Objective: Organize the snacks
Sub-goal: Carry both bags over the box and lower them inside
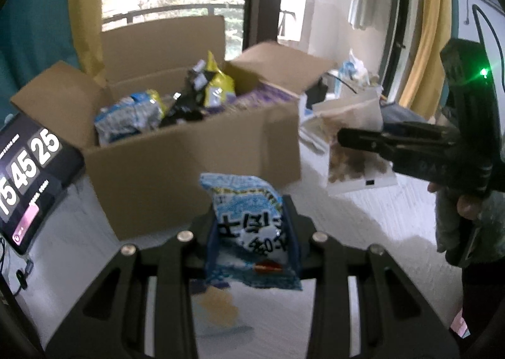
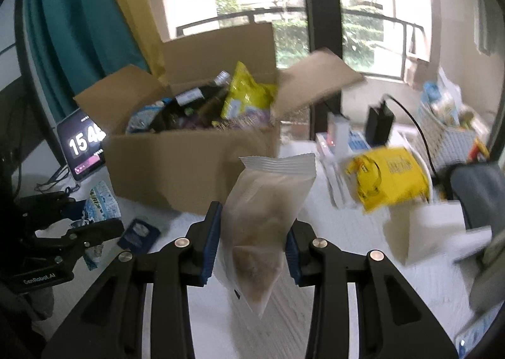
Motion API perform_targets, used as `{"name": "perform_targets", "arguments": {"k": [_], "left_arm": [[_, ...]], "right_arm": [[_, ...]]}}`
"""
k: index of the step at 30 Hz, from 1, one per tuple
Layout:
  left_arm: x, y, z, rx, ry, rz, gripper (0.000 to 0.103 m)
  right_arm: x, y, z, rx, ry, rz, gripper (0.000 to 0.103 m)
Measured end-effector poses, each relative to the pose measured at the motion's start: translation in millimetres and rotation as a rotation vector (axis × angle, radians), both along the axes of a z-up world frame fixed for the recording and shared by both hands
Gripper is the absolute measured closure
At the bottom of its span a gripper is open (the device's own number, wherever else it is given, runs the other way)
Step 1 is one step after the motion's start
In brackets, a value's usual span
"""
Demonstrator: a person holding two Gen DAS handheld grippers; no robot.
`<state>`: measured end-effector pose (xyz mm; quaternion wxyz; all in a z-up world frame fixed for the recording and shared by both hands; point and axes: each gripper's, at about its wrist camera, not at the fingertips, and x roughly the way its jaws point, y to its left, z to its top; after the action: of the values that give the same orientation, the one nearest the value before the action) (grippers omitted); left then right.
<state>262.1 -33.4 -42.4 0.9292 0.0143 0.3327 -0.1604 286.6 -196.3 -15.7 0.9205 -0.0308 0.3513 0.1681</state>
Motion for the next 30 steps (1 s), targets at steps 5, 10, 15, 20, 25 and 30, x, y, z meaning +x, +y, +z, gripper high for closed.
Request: {"name": "perform_targets", "arguments": {"k": [5,10,15,20,25,30], "left_arm": [[11,16,18,-0.010,-0.048,0.019,0.067],[22,36,30,-0.023,-0.087,0.049,0.067],[34,61,35,-0.041,-0.109,0.096,0.067],[46,85,43,-0.055,-0.142,0.142,0.067],[59,97,45,-0.064,-0.153,0.169,0.067],[74,87,43,-0.054,-0.152,0.150,0.067]], "right_arm": [[23,22,16,-0.002,-0.035,0.039,0.064],[51,49,28,0.020,-0.054,0.084,0.064],[75,82,36,0.046,-0.055,0.141,0.064],[103,114,36,0.055,-0.045,0.191,0.064],[129,131,14,-0.025,-0.025,0.161,0.064],[154,98,-18,-0.030,0.068,0.056,0.065]]}}
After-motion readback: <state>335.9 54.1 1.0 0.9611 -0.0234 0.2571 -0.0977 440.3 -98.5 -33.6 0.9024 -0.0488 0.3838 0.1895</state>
